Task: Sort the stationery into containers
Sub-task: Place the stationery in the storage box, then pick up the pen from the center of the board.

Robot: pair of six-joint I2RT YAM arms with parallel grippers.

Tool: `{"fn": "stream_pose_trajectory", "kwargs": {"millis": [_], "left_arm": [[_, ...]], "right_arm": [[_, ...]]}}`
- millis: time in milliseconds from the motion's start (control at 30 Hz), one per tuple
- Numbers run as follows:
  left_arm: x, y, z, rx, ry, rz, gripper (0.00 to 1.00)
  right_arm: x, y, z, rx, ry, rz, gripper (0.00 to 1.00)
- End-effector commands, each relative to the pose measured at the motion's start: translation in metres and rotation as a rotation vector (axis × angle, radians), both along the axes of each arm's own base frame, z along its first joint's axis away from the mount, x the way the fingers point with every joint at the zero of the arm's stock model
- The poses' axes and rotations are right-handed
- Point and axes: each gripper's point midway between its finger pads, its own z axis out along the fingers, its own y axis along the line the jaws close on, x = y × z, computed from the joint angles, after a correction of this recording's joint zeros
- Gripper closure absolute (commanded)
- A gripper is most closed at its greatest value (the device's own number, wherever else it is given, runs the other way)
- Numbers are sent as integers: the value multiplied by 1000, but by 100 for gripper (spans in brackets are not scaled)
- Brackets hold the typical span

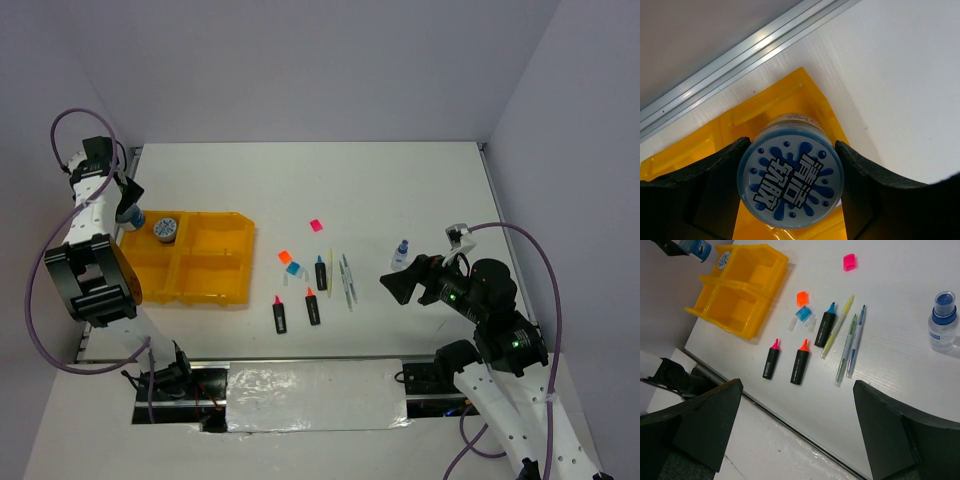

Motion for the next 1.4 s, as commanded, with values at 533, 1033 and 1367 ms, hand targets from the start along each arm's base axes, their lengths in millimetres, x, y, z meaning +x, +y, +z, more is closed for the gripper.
{"fn": "stream_pose_trajectory", "kwargs": {"millis": [533, 1033, 1367], "left_arm": [[13, -6, -42, -70, -12, 24, 20], [-4, -23, 49, 24, -162, -14, 1], [-42, -131, 157, 94, -424, -452, 1]], "right_arm": [[5, 5, 18, 8, -57, 26, 0], [21, 15, -3, -4, 31, 47, 0], [55, 74, -39, -328, 140, -30, 0]]}}
